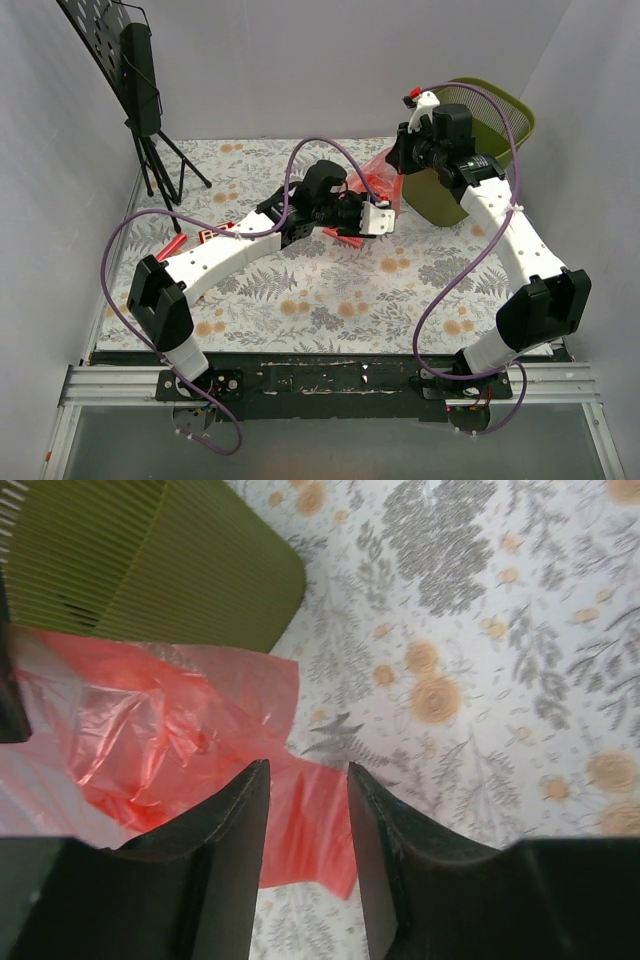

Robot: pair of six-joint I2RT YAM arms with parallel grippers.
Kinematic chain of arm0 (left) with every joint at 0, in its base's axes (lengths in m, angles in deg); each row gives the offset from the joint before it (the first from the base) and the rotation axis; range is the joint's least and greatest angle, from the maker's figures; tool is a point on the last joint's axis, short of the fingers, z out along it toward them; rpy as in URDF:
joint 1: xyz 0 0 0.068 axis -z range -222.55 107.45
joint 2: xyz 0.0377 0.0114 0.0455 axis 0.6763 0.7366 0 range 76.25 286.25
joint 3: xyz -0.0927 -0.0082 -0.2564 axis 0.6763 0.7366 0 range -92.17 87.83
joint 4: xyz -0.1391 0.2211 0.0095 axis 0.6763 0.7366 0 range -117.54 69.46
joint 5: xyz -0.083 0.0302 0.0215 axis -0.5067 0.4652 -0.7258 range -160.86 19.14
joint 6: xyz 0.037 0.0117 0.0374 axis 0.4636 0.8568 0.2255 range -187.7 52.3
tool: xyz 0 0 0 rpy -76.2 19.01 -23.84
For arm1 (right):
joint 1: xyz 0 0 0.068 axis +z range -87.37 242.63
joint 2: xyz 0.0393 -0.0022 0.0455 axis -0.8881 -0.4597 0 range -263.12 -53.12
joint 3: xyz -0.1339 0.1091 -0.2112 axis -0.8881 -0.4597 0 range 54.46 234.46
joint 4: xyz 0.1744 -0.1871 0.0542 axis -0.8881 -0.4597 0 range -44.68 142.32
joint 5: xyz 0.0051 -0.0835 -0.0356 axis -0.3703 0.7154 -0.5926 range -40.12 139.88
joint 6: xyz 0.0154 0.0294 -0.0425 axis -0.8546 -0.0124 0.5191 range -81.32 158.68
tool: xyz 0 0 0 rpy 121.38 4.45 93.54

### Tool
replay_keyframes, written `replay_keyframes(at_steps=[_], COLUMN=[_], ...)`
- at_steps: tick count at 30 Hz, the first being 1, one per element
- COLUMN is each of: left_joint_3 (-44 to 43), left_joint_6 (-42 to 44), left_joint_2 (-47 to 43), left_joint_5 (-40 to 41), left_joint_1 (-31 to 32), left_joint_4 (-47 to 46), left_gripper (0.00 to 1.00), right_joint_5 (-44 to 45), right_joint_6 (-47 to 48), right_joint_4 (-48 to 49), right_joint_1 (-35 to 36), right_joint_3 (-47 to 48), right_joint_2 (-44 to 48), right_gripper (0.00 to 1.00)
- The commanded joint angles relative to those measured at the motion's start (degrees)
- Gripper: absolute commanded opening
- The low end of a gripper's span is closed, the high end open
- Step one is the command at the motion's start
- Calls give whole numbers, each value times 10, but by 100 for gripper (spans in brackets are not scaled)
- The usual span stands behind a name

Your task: Put the trash bags into the trash bin

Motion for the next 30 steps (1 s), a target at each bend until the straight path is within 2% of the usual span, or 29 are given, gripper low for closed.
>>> replay_keyframes(at_steps=[1,4,8,11,13,14,20,25,30], left_joint_3=[12,23,33,28,17,11,59,92,92], left_joint_6=[32,29,29,25,17,10,10,73,171], left_joint_2=[-11,-8,-1,10,12,9,-94,-184,-216], left_joint_5=[75,98,98,103,102,101,42,-44,-99], left_joint_1=[1,3,4,4,4,4,-18,-75,-114], left_joint_4=[-42,-77,-95,-93,-77,-68,-20,65,180], left_gripper=[31,27,41,25,6,0,0,0,0], right_joint_5=[-7,-10,-15,-15,-14,-13,4,8,20], right_joint_6=[-4,-5,-11,-11,-10,-7,49,148,199], right_joint_4=[25,25,21,19,19,19,25,38,41], right_joint_1=[1,1,1,0,-3,-5,-36,-47,-48], right_joint_3=[1,-3,4,10,10,8,12,29,40], right_joint_2=[29,30,24,19,15,12,-16,-39,-48], right_gripper=[1,1,1,1,1,1,1,1,1])
